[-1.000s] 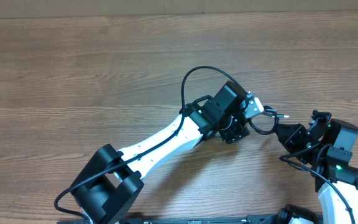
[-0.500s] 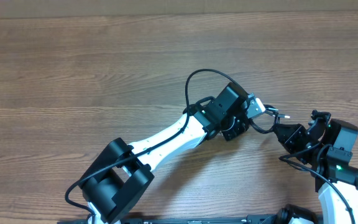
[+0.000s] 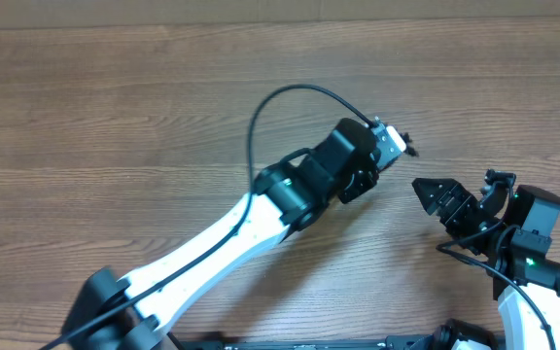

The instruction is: Untangle cables

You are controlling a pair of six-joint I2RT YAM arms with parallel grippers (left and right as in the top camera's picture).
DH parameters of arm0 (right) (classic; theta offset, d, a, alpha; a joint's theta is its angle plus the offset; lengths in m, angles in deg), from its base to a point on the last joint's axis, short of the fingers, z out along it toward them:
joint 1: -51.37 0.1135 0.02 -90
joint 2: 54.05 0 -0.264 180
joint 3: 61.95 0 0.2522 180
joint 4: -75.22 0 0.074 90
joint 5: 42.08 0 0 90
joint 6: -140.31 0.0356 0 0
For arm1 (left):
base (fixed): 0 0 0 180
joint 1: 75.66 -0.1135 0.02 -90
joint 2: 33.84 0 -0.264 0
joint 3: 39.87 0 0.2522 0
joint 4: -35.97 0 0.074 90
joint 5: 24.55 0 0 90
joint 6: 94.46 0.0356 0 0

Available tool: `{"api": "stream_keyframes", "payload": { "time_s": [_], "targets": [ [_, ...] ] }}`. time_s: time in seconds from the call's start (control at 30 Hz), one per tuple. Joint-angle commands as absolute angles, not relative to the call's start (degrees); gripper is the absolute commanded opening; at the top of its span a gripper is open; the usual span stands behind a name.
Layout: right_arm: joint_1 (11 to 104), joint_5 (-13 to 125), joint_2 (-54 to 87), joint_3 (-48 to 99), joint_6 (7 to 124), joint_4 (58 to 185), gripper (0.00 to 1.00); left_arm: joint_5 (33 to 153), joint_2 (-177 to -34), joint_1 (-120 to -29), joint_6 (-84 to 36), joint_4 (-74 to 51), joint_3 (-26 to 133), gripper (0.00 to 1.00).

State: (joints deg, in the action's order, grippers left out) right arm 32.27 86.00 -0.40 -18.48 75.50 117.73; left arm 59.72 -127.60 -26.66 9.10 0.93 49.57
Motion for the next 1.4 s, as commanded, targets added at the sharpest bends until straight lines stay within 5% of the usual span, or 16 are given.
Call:
{"api": "stream_keyframes", "payload": {
  "time_s": [0.0,0.13,0.33,0.43,0.57,0.73,0.9,1.07,1.37],
  "targets": [
    [32.01,103.1,-0.56,-17.95,67.96,114.43,1.0,54.34,-123.51,-26.86,9.95,0.69,50.19,0.04],
    [32.01,120.34,-0.56,-17.95,74.13,105.01,1.0,54.34,-122.61,-26.86,1.21,0.62,50.19,0.04],
    [32.01,120.73,-0.56,-17.95,117.12,100.79,1.0,54.52,-122.61,-26.86,-18.74,7.16,50.19,0.04],
    [32.01,120.71,-0.56,-17.95,129.73,100.35,0.99,55.35,-122.61,-26.82,-21.76,10.48,50.19,0.04],
    [32.01,121.3,-0.56,-17.95,149.16,93.47,0.76,59.7,-122.64,-25.96,-21.5,13.06,50.19,0.04],
    [32.01,121.61,-0.56,-17.95,165.75,82.63,0.74,62.1,-122.64,-24.06,-19.46,13.28,50.16,0.04],
    [32.01,119.68,-0.56,-17.95,174.16,71.15,0.68,62.41,-122.64,-21.72,-19.29,14.42,50.16,0.04],
    [32.01,116.06,-0.56,-17.95,174.16,71.29,0.41,62.49,-122.64,-18.88,-18.13,14.88,50.16,0.04],
    [32.01,112.23,-0.56,-17.95,173.07,71.5,0.25,63.76,-122.2,-18.58,-13.04,14.88,50.16,0.04]
  ]
}}
